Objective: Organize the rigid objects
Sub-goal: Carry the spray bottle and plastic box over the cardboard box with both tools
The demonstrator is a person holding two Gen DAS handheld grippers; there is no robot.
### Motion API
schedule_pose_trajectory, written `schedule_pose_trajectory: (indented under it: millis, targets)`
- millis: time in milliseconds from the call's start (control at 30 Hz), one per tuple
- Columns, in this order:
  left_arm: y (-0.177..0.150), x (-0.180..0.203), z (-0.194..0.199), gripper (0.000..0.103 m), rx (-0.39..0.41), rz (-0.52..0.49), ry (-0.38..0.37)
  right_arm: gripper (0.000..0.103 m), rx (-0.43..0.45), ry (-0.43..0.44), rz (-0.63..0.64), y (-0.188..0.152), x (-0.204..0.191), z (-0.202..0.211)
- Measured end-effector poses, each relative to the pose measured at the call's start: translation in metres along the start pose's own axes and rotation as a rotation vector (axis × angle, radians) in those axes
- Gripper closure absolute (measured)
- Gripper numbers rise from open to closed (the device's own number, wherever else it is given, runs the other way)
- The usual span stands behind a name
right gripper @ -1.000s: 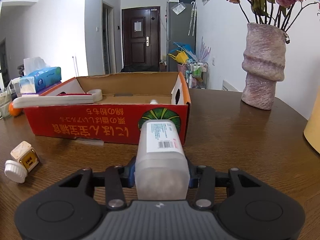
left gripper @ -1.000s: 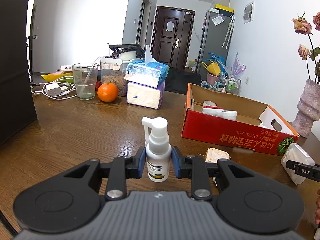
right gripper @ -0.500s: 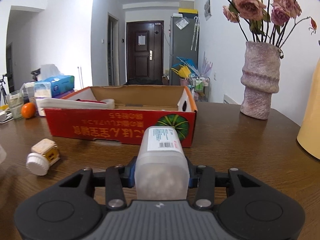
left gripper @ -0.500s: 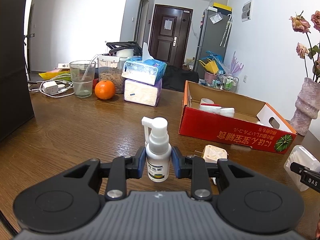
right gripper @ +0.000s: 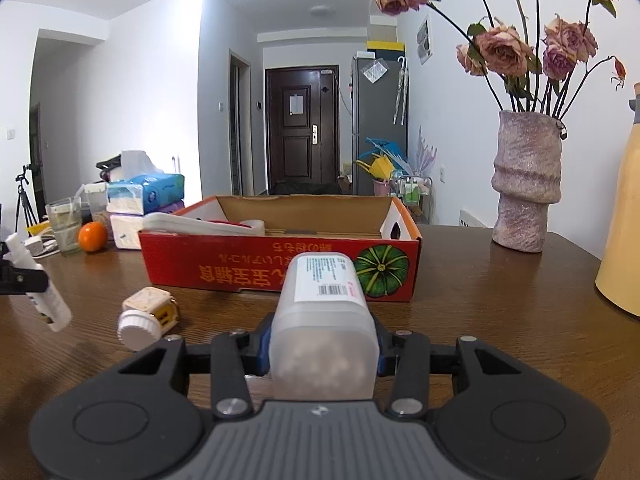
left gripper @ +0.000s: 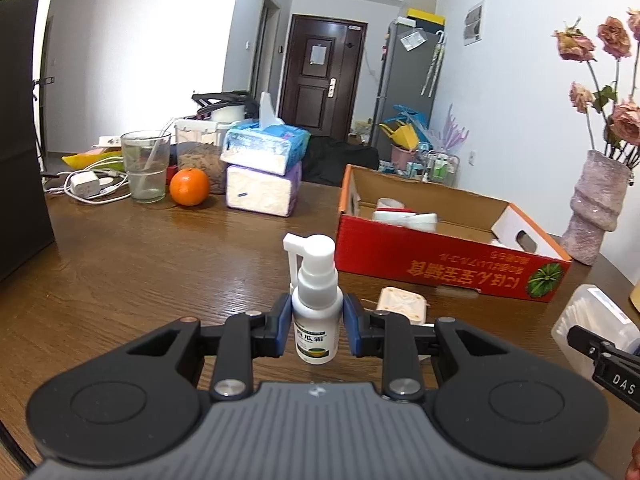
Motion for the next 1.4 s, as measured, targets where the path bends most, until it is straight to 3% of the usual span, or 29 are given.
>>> schedule_pose_trajectory:
  millis: [233,900,1400]
  targets:
    - [0.003,0.017,0.02,0.075,0.045,-0.018,-0.044,0.06,0.036,0.012,-0.003,0.002,-0.013,0.013]
    - [0.029,0.065,0.042,0.075,0.07,-0.001,-0.128,0.06,0.137,0.027,-0.027,0.03,-0.017,0.032]
    - [0.061,0.103,0.02,0.075,0.086,0.051,-0.148,0.06,0.2,0.022,-0.035,0.063,-0.002,0.013]
Point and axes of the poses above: each gripper's, at about its wrist camera, not at the fingertips, and z roughly against the way its jaws point, x to its right, y to its top, the point moved 6 cm from there along -z, roughly the way its jaws point, and after that the axes turned 10 degrees about y, right-handed, at the moved point
